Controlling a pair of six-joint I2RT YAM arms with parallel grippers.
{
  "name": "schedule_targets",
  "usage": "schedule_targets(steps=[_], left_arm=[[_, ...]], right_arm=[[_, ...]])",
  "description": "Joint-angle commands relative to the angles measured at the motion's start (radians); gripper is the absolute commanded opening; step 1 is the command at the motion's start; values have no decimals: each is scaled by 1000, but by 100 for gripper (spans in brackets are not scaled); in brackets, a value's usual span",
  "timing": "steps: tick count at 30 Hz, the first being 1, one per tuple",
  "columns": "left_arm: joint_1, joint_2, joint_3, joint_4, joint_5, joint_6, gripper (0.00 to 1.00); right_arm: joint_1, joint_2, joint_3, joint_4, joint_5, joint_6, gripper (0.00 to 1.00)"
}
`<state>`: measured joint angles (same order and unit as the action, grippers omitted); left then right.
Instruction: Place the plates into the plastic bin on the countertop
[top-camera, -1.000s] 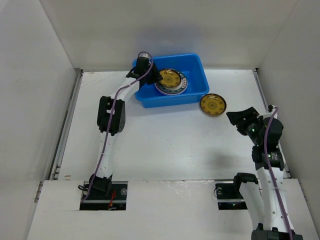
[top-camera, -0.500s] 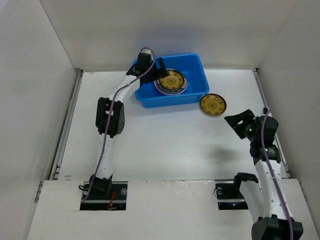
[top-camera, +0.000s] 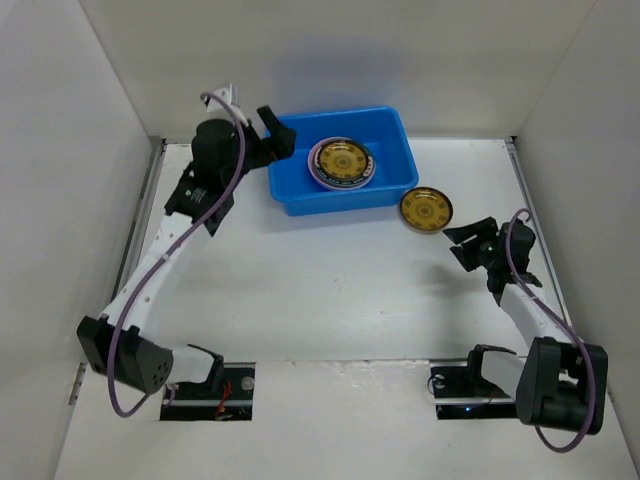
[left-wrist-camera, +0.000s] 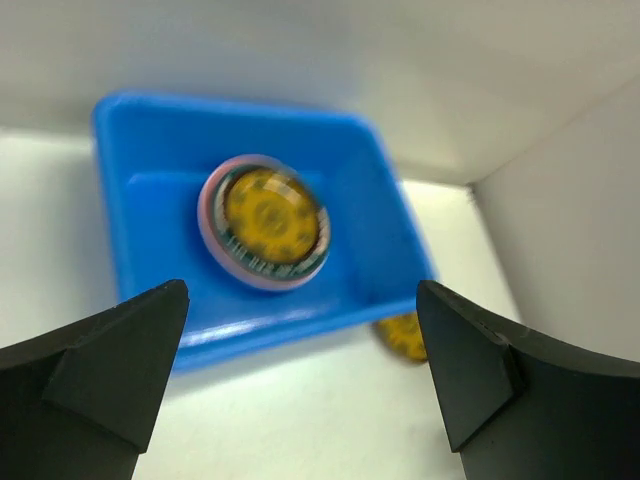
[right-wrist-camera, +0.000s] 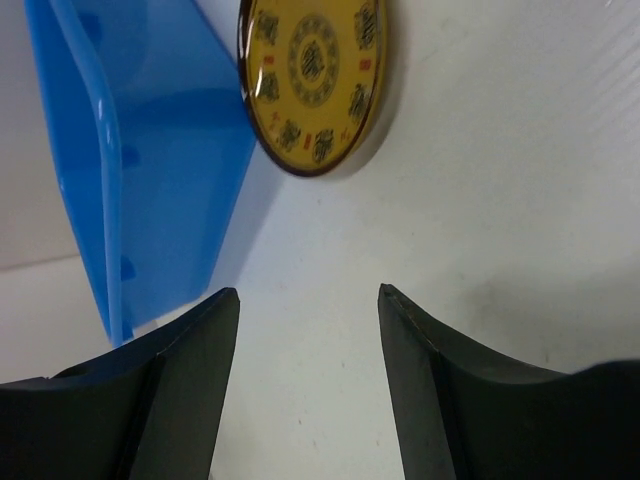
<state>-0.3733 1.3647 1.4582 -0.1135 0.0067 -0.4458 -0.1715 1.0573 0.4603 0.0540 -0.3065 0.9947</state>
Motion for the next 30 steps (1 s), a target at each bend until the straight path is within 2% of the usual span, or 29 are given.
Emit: schedule_targets(steps=[1, 5, 9, 15, 24, 27, 30], left_arm=[[-3, -53, -236, -51, -120, -42, 100], [7, -209, -415, -77, -119, -85, 100], [21, -315, -505, -161, -128, -88, 100], [81, -438, -564, -244, -128, -85, 100], [161, -490, -567, -311, -117, -65, 100], [170, -492, -564, -319, -116, -64, 100], [173, -492, -562, -324, -116, -62, 100]], right_arm=[[-18, 91, -11, 243, 67, 87, 63], [-29, 265, 26, 325, 66, 127, 62], [-23, 426, 93, 378, 40, 137, 61], [-13, 559, 158, 431, 29, 163, 60], [23, 708, 265, 437, 37, 197, 55], [31, 740, 288, 438, 40, 209, 50], [31, 760, 302, 437, 38, 216, 33]])
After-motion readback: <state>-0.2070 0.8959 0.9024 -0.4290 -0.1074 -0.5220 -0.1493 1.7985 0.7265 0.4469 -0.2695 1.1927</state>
